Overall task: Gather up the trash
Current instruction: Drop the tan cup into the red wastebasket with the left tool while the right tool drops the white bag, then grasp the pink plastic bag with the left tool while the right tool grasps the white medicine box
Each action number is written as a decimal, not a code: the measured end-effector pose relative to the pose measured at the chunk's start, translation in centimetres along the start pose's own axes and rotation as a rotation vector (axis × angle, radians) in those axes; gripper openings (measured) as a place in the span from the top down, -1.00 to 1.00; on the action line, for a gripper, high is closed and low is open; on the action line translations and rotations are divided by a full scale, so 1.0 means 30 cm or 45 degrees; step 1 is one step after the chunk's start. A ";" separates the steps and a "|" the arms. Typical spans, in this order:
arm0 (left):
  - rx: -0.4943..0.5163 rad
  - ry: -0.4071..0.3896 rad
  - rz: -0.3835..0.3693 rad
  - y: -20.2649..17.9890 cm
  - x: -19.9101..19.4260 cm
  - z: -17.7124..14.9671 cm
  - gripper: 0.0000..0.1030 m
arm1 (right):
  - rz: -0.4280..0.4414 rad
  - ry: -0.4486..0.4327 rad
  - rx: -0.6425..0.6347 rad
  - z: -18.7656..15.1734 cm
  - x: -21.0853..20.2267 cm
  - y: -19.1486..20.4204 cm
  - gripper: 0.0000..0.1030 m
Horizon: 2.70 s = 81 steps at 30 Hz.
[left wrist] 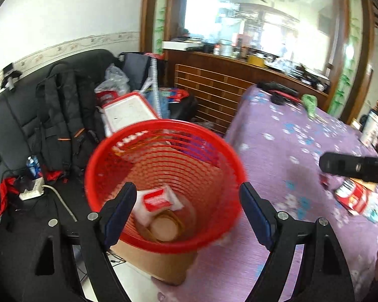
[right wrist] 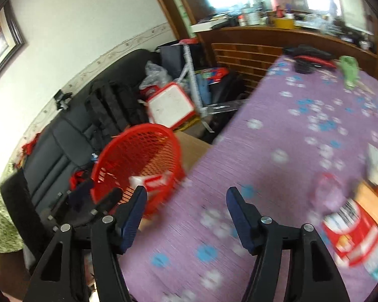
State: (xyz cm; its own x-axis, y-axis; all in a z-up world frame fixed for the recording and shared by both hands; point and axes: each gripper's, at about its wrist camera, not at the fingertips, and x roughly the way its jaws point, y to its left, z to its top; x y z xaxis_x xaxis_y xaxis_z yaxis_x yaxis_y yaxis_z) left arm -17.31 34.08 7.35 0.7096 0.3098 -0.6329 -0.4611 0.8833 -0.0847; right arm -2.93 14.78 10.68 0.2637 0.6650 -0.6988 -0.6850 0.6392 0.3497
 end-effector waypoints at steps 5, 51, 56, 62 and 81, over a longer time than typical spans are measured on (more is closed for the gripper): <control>0.098 0.015 -0.087 -0.159 -0.017 -0.036 -0.60 | -0.145 -0.051 0.056 -0.112 -0.140 -0.133 -0.46; 0.095 0.497 -0.376 -0.860 0.421 0.060 -0.17 | -0.507 -0.403 0.944 -0.635 -0.909 -0.999 -0.63; 0.132 0.508 -0.396 -0.895 0.459 0.038 0.14 | -0.483 -0.372 1.062 -0.618 -0.897 -1.078 -0.58; 0.180 0.375 -0.376 -0.870 0.390 0.036 0.18 | -0.515 -0.311 1.148 -0.559 -0.842 -1.163 -0.57; 0.341 0.117 -0.380 -0.813 0.125 -0.065 0.18 | -0.836 -0.070 0.923 -0.417 -0.669 -1.149 0.24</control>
State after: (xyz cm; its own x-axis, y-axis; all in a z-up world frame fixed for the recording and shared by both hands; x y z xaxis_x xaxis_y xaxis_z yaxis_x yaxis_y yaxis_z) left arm -4.44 13.00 5.53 0.7351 0.0040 -0.6780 -0.0784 0.9938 -0.0791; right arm 6.90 -25.43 4.84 0.4875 0.0977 -0.8676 0.1876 0.9588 0.2134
